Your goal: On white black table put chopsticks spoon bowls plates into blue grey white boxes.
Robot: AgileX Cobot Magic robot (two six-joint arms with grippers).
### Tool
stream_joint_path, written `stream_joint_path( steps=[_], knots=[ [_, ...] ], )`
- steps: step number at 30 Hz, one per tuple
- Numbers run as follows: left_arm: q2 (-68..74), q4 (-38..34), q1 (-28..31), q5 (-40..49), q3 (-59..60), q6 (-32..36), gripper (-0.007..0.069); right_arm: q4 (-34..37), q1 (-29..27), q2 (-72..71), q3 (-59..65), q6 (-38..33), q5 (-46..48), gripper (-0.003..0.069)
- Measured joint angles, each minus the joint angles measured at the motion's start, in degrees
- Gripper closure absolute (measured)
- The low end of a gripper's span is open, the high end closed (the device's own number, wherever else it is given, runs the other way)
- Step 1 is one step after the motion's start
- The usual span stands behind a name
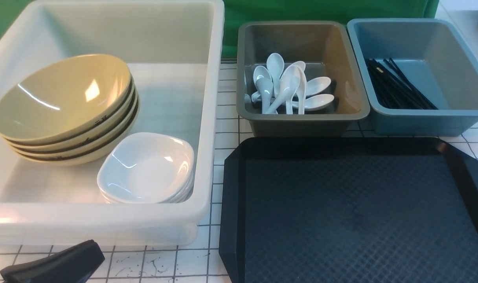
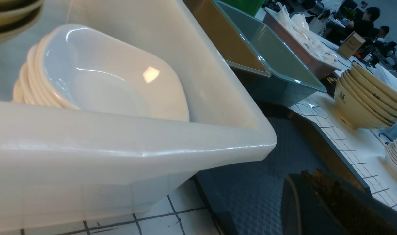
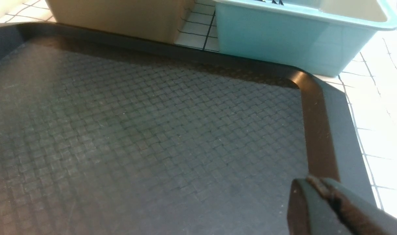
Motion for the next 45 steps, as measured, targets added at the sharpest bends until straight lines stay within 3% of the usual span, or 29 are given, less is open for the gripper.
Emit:
stream_joint_path(
  steps=[18, 22, 27, 30, 37, 45],
  knots=[
    [-1.1, -0.2, 1.4, 0.0, 1.0, 0.7, 0.0625, 0.0, 0.0, 0.0, 0.0, 0.0, -0.2, 0.0620],
    [-5.1, -8.7, 10.9, -0.4, 1.5, 7.1, 0.0625, 0.0, 0.0, 0.0, 0.0, 0.0, -0.2, 0.0615],
    [-8.7, -26.8, 32.6, -5.5, 6.4, 24.3, 0.0625, 0.0, 0.0, 0.0, 0.0, 0.0, -0.2, 0.0611],
    [-8.7, -31.8, 39.9, -7.8, 9.6, 27.7, 0.0625, 0.0, 0.0, 0.0, 0.0, 0.0, -0.2, 0.0607],
    [-8.7, -32.8, 43.4, 1.6, 10.4, 26.6, 0.0625, 0.0, -0.1, 0.0, 0.0, 0.0, -0.2, 0.0601],
    [-8.7, -33.0, 43.4, 1.7, 10.3, 25.2, 0.0625, 0.0, -0.1, 0.0, 0.0, 0.0, -0.2, 0.0594]
  ],
)
